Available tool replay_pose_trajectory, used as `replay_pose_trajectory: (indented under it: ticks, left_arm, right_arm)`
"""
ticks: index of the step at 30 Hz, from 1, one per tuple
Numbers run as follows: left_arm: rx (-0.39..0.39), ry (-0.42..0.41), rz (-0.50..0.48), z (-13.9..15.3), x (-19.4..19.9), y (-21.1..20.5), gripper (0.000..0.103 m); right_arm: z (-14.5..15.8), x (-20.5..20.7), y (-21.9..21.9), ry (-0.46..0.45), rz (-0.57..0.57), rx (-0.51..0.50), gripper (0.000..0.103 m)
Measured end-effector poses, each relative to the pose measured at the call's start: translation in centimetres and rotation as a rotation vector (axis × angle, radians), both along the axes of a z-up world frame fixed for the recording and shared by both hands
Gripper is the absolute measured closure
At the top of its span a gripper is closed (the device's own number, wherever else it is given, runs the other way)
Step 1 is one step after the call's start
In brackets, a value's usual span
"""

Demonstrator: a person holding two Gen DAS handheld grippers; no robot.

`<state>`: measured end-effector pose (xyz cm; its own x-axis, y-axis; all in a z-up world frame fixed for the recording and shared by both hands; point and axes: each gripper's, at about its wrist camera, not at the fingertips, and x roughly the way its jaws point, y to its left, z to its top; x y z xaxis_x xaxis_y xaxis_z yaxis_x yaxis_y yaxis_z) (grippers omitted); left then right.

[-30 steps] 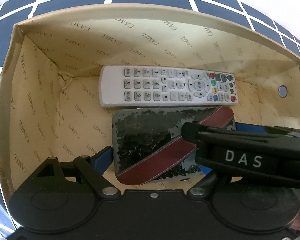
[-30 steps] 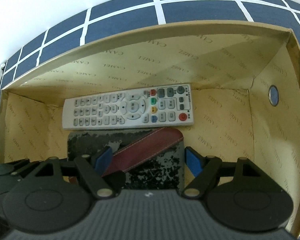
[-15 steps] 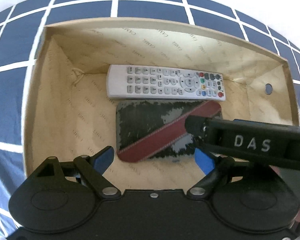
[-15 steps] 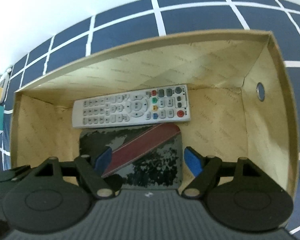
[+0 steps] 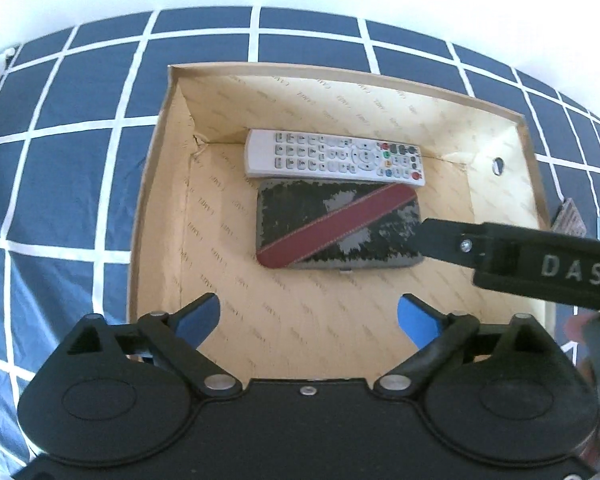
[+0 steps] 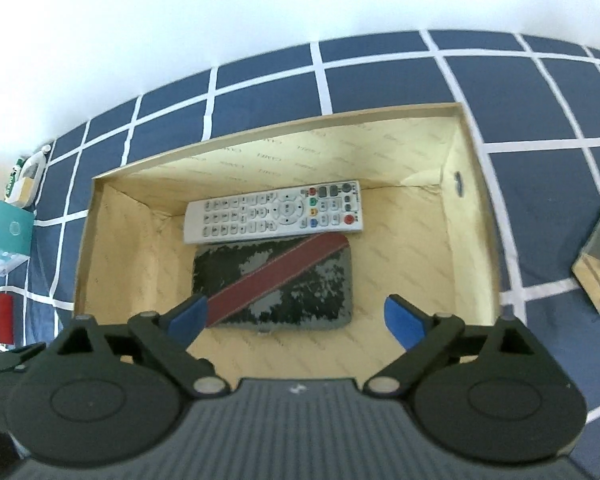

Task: Organize objects
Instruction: 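Lower the glasses case into the box and open both tools, then move both tools away from the box toward the white plastic plate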

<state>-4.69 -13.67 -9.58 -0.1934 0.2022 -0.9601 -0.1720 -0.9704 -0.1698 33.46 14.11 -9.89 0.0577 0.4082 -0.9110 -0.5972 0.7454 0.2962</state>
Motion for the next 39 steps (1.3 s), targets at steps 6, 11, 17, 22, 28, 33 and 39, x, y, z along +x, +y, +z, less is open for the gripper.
replay_pose_trajectory:
  ticks: [6, 11, 17, 22, 28, 33, 39]
  left_arm:
    - [-0.004, 0.042, -0.018, 2.1, 2.9, 0.2, 0.002]
    - [-0.009, 0.079, -0.043, 3.8, 5.3, 0.9, 0.0]
    - [-0.018, 0.103, -0.087, 5.4, 8.6, 2.0, 0.0]
    - [-0.034, 0.114, -0.118, 6.2, 11.3, 3.1, 0.0]
    - [-0.039, 0.125, -0.144, 6.6, 13.6, 5.8, 0.0]
    - [-0.045, 0.133, -0.167, 7.0, 15.5, 8.7, 0.0]
    - [-0.044, 0.138, -0.102, 7.3, 17.3, 12.8, 0.0]
  right_arm:
    - [2.6, -1.6, -2.9, -0.037, -0.021, 0.036, 0.0]
    - [4.5, -3.4, -5.9, -0.069, -0.032, 0.048, 0.0]
    - [6.0, -5.1, -9.7, -0.091, -0.065, 0.061, 0.0]
    - [7.1, -6.2, -12.9, -0.101, -0.097, 0.074, 0.0]
    - [7.9, -6.7, -16.7, -0.113, -0.136, 0.081, 0.0]
    - [7.9, -6.3, -20.3, -0.115, -0.165, 0.082, 0.0]
    - [7.8, -4.9, -24.6, -0.114, -0.173, 0.077, 0.0]
